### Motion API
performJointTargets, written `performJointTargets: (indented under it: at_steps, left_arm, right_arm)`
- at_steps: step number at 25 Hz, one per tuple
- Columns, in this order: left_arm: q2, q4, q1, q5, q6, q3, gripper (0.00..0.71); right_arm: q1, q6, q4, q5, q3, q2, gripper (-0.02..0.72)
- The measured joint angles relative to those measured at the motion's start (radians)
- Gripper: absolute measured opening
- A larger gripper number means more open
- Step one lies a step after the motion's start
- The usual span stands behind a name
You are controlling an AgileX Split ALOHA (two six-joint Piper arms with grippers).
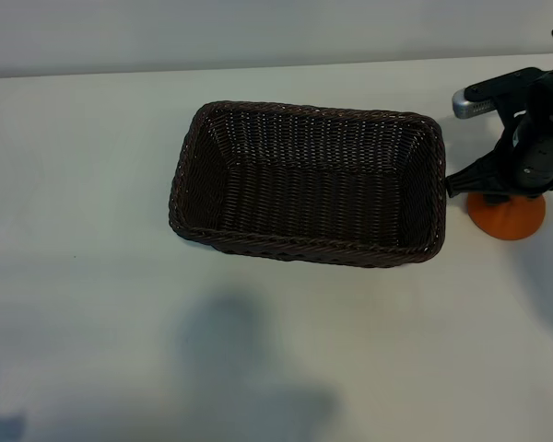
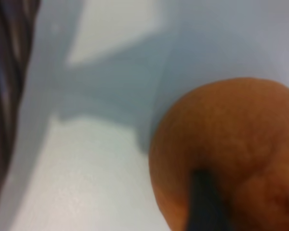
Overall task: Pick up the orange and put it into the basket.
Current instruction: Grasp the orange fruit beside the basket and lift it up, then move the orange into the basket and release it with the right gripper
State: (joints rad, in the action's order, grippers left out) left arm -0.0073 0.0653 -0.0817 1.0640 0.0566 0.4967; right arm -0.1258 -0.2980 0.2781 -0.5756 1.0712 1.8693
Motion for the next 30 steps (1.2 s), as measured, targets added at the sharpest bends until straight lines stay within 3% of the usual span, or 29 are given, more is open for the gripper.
performJointTargets:
  at_steps: [4, 6, 11, 18, 22, 26, 30]
  left_arm:
    - [0.0, 0.0, 0.0, 0.0, 0.0, 0.0, 0.546]
    - [0.0, 0.0, 0.0, 0.0, 0.0, 0.0, 0.546]
    - [0.0, 0.0, 0.0, 0.0, 0.0, 0.0, 0.546]
    - [0.0, 0.0, 0.0, 0.0, 0.0, 0.0, 0.546]
    - [0.0, 0.0, 0.0, 0.0, 0.0, 0.0, 0.546]
    - [0.0, 0.0, 0.0, 0.0, 0.0, 0.0, 0.546]
    - [0.0, 0.0, 0.0, 0.0, 0.0, 0.0, 0.546]
  right_arm:
    - [0.0, 0.0, 0.0, 0.001, 0.002, 0.006, 0.143]
    - [0.0, 0.0, 0.0, 0.001, 0.003, 0.006, 0.095]
    - [0.0, 0.0, 0.002, -0.003, 0.003, -0.033, 0.095]
    - [0.0, -0.005, 0.063, -0.027, 0.003, -0.207, 0.095]
    - [0.0, -0.008, 0.067, -0.053, 0.003, -0.317, 0.095]
    - [0.0, 0.004, 0.007, -0.061, 0.003, -0.423, 0.095]
    - [-0.009, 0.108, -0.146, -0.061, 0.003, -0.503, 0.095]
